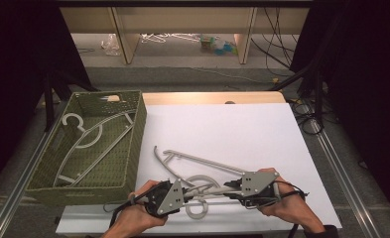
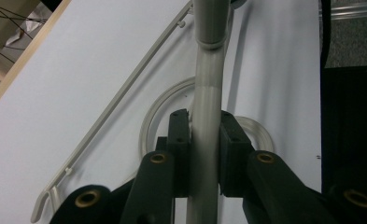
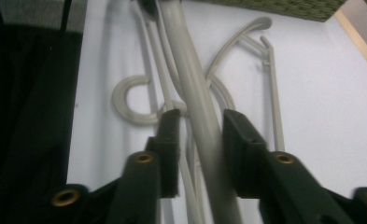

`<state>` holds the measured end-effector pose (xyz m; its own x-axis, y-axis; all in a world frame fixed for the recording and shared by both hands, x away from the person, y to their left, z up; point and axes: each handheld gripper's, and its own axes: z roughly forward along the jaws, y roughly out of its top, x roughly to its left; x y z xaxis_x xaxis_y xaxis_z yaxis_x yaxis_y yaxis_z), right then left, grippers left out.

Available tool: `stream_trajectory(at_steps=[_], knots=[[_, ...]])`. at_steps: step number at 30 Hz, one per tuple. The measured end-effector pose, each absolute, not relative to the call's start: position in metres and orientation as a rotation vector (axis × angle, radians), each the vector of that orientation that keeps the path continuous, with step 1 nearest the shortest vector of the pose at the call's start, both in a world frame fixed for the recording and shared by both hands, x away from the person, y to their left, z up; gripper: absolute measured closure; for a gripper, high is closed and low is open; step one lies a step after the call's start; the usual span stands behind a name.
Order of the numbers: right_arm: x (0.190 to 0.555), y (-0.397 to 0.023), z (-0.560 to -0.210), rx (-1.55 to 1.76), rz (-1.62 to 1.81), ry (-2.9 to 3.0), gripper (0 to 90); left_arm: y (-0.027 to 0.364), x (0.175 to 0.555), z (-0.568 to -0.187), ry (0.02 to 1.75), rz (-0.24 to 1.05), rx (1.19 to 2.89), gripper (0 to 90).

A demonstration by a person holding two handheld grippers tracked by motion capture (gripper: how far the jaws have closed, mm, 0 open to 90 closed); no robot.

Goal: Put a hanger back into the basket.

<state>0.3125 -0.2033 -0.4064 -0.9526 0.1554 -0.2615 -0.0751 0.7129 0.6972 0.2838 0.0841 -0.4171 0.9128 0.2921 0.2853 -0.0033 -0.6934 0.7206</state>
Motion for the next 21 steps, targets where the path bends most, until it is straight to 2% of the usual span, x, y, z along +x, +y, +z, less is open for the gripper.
stream_trajectory(at_steps=[3,5,10,21], knots=[[0.313,-0.204,-0.403,0.159,1.157,2.594,56.8,0.088,0.285,-0.415,0.253,0.457,2.265,78.3],[0.314,-0.205,-0.400,0.256,1.203,2.552,47.3,0.091,0.287,-0.413,0.291,0.452,2.261,78.8],[0.317,-0.211,-0.395,0.386,1.282,2.493,37.3,0.101,0.290,-0.408,0.346,0.458,2.272,78.8],[0.310,-0.223,-0.392,0.545,1.364,2.407,28.8,0.130,0.305,-0.389,0.527,0.460,2.179,78.9]])
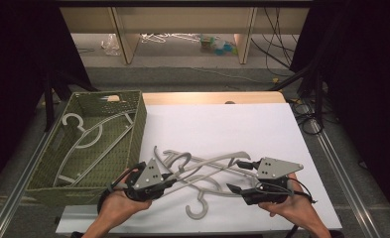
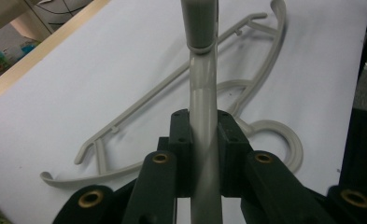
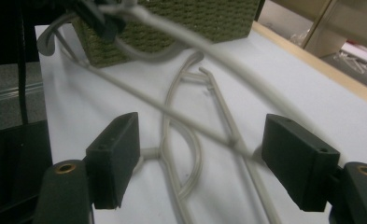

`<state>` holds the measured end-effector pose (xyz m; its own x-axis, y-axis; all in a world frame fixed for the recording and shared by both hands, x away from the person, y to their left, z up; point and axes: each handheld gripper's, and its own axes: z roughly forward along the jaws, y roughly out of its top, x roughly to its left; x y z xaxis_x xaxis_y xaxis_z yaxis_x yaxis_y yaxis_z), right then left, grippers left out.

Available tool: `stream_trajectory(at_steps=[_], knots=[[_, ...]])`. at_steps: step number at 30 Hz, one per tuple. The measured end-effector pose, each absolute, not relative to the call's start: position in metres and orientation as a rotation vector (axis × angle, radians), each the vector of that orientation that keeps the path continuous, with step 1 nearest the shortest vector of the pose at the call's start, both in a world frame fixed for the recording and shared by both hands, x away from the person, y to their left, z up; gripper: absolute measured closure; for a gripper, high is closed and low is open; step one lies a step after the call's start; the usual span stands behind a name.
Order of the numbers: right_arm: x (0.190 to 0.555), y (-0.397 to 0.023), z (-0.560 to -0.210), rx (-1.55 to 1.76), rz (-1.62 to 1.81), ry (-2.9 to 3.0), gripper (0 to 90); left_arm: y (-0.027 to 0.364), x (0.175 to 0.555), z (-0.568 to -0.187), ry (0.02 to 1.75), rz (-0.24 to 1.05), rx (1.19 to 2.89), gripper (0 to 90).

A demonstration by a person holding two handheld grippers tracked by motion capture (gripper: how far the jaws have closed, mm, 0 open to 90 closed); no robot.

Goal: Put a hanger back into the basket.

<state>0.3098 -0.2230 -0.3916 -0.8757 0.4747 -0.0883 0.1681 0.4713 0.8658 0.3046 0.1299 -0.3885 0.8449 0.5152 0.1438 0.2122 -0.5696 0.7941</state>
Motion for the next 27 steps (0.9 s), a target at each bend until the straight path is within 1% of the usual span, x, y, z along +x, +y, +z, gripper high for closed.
stream_trajectory(at_steps=[2,9,12,15,23,27], knots=[[0.309,-0.225,-0.397,0.559,1.357,2.409,26.6,0.135,0.307,-0.384,0.546,0.471,2.166,78.9],[0.308,-0.230,-0.411,0.594,1.330,2.450,26.5,0.156,0.316,-0.364,0.621,0.444,2.054,78.9],[0.308,-0.231,-0.412,0.595,1.322,2.469,26.5,0.165,0.320,-0.349,0.645,0.452,2.004,78.8],[0.308,-0.232,-0.414,0.594,1.325,2.469,26.5,0.174,0.325,-0.334,0.667,0.430,1.951,78.9],[0.308,-0.235,-0.417,0.607,1.314,2.476,26.5,0.204,0.331,-0.289,0.684,0.520,1.881,78.8],[0.307,-0.236,-0.417,0.614,1.316,2.471,26.1,0.226,0.340,-0.278,0.735,0.581,1.877,78.9]])
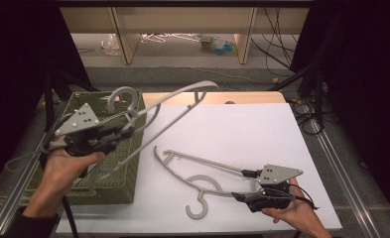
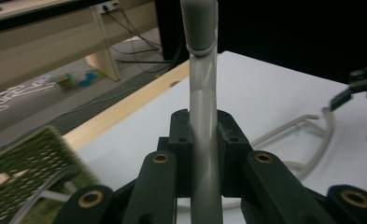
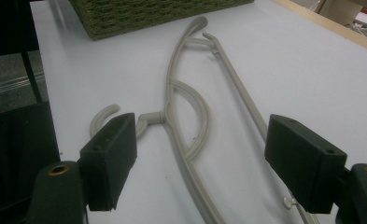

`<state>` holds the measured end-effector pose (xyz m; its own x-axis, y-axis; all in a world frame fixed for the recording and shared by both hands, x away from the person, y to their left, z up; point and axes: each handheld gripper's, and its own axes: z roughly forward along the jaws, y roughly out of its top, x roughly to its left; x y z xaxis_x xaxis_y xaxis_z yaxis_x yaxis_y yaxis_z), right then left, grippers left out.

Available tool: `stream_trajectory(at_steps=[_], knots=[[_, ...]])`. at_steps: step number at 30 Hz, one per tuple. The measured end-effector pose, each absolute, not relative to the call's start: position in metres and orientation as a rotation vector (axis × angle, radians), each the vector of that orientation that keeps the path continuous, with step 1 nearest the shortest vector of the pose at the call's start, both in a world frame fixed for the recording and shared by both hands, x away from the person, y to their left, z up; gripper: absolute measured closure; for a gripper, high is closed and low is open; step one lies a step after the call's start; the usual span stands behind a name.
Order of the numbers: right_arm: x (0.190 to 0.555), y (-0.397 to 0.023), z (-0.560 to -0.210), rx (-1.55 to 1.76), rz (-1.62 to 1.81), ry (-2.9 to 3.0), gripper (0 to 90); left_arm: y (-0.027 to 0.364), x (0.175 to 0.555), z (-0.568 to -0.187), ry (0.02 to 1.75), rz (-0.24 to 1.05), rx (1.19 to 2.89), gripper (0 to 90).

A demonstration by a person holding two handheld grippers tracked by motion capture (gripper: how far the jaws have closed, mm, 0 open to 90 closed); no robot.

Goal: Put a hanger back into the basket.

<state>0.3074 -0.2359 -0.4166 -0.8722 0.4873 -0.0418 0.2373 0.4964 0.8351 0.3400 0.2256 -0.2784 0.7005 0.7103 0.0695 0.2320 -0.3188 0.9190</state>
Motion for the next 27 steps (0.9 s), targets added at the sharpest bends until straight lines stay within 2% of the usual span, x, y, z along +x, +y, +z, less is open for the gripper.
stream_trajectory(at_steps=[14,27], knots=[[0.309,-0.236,-0.420,0.625,1.322,2.466,25.1,0.298,0.385,-0.299,0.905,0.716,1.867,78.9],[0.309,-0.237,-0.422,0.639,1.308,2.483,24.6,0.330,0.399,-0.314,0.987,0.748,1.903,78.8]])
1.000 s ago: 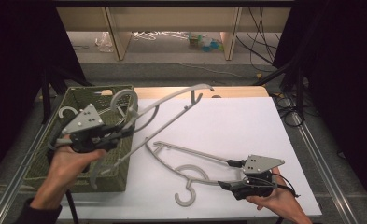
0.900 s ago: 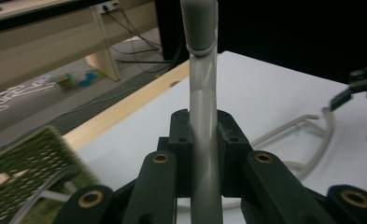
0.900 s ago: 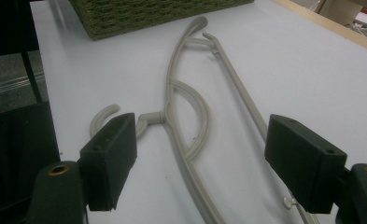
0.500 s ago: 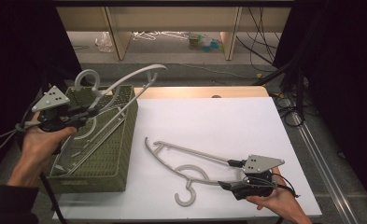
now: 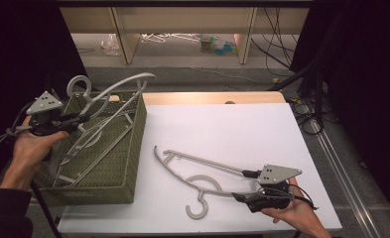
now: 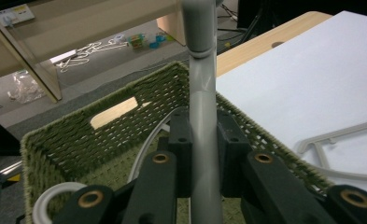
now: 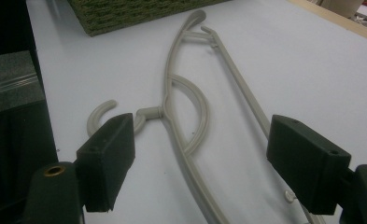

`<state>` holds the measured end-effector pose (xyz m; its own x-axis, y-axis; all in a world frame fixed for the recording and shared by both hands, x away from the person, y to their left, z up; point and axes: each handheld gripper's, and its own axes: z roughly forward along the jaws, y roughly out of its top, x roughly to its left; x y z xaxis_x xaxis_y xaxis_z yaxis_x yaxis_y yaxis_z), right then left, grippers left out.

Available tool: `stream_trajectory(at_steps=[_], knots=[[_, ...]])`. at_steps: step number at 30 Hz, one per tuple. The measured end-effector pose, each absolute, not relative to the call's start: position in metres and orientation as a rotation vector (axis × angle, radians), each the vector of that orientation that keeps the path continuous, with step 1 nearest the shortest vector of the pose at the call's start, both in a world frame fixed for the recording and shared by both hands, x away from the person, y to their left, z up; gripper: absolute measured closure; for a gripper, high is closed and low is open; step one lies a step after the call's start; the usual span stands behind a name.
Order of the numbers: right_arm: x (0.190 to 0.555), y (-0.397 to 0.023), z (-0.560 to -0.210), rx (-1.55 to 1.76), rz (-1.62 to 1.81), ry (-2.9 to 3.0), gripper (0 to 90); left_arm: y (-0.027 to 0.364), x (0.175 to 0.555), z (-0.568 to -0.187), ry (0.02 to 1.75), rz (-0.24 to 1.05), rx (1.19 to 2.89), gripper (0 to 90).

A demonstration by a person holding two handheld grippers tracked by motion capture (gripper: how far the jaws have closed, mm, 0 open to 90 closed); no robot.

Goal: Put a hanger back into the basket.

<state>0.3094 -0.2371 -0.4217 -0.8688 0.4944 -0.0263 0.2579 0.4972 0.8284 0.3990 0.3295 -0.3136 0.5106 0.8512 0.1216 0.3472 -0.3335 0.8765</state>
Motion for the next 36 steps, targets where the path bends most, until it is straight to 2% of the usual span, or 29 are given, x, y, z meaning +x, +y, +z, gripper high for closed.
stream_trajectory(at_steps=[21,36], knots=[[0.310,-0.236,-0.424,0.640,1.323,2.477,20.1,0.370,0.403,-0.345,1.073,0.739,1.909,78.8],[0.310,-0.236,-0.424,0.636,1.305,2.501,20.2,0.379,0.402,-0.366,1.130,0.678,1.962,78.8]])
